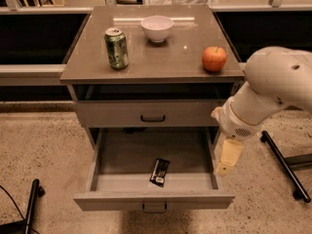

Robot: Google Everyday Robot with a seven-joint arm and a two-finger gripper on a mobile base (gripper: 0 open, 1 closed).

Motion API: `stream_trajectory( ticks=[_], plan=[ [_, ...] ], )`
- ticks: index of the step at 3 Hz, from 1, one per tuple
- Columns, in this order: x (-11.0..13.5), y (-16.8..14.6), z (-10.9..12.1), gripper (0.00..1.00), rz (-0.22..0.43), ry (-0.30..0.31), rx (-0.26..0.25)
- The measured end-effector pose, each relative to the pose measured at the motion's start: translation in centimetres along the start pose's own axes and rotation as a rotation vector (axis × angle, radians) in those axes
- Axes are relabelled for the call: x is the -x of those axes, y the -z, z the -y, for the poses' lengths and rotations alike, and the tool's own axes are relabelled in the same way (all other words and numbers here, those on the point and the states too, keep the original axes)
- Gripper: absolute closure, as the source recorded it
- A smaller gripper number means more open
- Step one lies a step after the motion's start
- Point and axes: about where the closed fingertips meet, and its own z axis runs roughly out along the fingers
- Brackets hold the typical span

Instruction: Pick rxbar chocolate from middle drawer and place on counter

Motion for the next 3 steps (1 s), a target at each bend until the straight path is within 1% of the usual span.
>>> stream_trajectory(
  ticks=[1,2,3],
  plan=[
    [0.2,-0.1,0.4,0.00,0.008,0.001,-0.019],
    [2.4,-3.4,1.4,0.00,0.016,0.045,-0.020],
    [6.8,-8.9,1.0,0.00,0.043,0.210,-0.010]
  ],
)
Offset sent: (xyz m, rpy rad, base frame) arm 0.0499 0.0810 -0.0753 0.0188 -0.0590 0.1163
